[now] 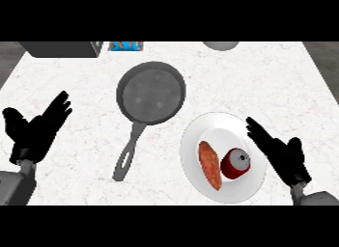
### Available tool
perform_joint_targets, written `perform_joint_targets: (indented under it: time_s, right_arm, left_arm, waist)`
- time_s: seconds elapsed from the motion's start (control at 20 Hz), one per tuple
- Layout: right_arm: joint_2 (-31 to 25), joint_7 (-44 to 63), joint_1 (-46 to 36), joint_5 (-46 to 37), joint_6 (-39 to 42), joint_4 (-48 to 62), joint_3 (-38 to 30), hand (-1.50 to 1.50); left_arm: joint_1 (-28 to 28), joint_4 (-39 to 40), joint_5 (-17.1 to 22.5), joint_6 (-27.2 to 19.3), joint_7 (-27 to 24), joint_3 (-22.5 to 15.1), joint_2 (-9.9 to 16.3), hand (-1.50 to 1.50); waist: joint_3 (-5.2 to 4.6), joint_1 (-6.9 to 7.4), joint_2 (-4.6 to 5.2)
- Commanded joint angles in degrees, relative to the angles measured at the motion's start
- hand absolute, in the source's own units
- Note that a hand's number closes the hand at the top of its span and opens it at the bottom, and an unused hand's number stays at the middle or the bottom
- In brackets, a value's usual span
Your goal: Pick the can from the plate and place it in the pan
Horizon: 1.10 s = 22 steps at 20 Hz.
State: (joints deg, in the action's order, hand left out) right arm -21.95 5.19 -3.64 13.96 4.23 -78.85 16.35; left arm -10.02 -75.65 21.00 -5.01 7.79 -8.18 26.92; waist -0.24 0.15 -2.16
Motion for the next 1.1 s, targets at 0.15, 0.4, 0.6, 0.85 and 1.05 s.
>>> perform_joint_targets:
  time_s: [0.15,0.4,0.6,0.85,1.05]
  right_arm:
    - [3.2,-4.7,-9.1,6.3,8.2,-11.2,-0.2,-1.5]
    - [-13.5,-7.9,-13.6,-17.2,-0.5,-10.7,-3.7,1.5]
    - [8.7,-21.9,0.5,1.8,-11.0,-10.3,-14.1,1.5]
    - [1.3,-25.2,8.3,-0.9,-1.4,-20.5,-12.9,-1.5]
    - [-4.0,-15.7,8.4,-7.6,-3.1,-28.6,-10.5,-1.5]
  left_arm:
    - [-1.2,1.7,-7.1,-6.9,2.0,2.0,4.7,0.0]
    - [2.5,3.9,-7.4,-6.6,2.3,2.3,6.3,0.0]
    - [4.6,3.6,-8.9,-9.5,1.6,2.4,4.9,0.0]
    - [2.8,3.9,-10.9,-7.6,3.1,4.0,5.7,0.0]
    - [2.3,4.3,-12.7,-9.7,3.1,2.7,3.2,0.0]
  waist:
    - [0.35,0.3,1.83]
    - [-1.44,-1.64,-0.67]
    - [0.4,-1.46,1.98]
    - [0.25,-0.72,2.03]
    - [0.17,-0.96,2.0]
